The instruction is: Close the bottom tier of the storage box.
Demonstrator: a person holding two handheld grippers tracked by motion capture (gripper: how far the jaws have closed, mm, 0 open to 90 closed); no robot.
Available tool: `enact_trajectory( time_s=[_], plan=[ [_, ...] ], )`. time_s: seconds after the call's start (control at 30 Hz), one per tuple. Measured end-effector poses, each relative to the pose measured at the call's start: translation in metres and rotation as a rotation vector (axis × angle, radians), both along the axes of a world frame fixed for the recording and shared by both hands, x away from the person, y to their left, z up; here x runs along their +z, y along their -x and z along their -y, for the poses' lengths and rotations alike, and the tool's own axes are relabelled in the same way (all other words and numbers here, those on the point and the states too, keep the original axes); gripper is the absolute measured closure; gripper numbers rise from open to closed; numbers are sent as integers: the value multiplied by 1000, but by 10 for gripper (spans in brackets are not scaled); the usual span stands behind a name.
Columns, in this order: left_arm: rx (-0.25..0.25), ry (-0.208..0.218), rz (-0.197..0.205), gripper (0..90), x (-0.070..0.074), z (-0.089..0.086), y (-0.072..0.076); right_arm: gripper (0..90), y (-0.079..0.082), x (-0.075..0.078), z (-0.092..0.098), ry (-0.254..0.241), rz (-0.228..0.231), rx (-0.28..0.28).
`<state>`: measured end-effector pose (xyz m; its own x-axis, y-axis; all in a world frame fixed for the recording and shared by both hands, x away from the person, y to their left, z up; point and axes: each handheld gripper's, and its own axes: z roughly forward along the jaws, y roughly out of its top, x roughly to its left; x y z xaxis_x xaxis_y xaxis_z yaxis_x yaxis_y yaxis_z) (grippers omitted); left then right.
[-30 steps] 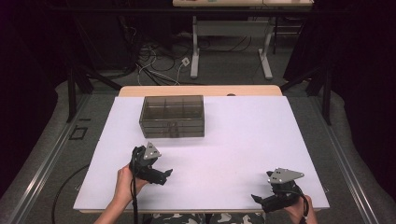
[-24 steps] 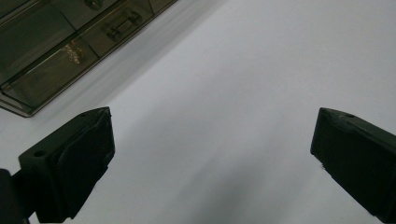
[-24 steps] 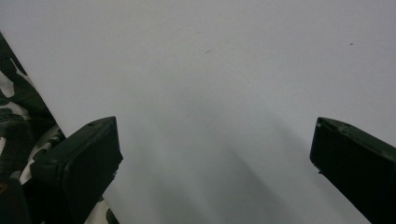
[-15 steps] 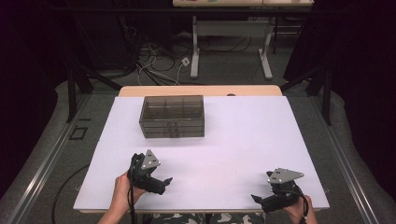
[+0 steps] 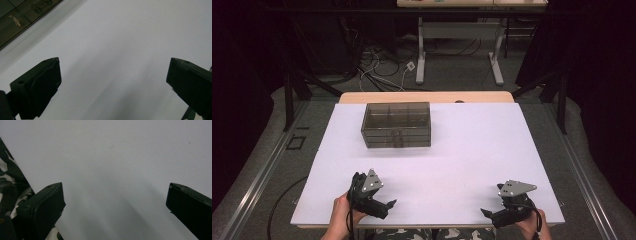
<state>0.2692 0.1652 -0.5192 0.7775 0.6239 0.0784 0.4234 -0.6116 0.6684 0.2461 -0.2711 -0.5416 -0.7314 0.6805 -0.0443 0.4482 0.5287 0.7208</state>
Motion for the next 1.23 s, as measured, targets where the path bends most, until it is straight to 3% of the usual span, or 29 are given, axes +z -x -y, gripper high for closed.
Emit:
enact_trajectory(
  time_s=[0.57, 1.23],
  plan=[
    [-17, 10, -12, 0, -5, -3, 21, 11, -1, -1, 0, 3, -5, 0],
    [-20, -2, -11, 0, -9, -5, 21, 10, -1, -1, 1, 3, -8, -4]
  ],
)
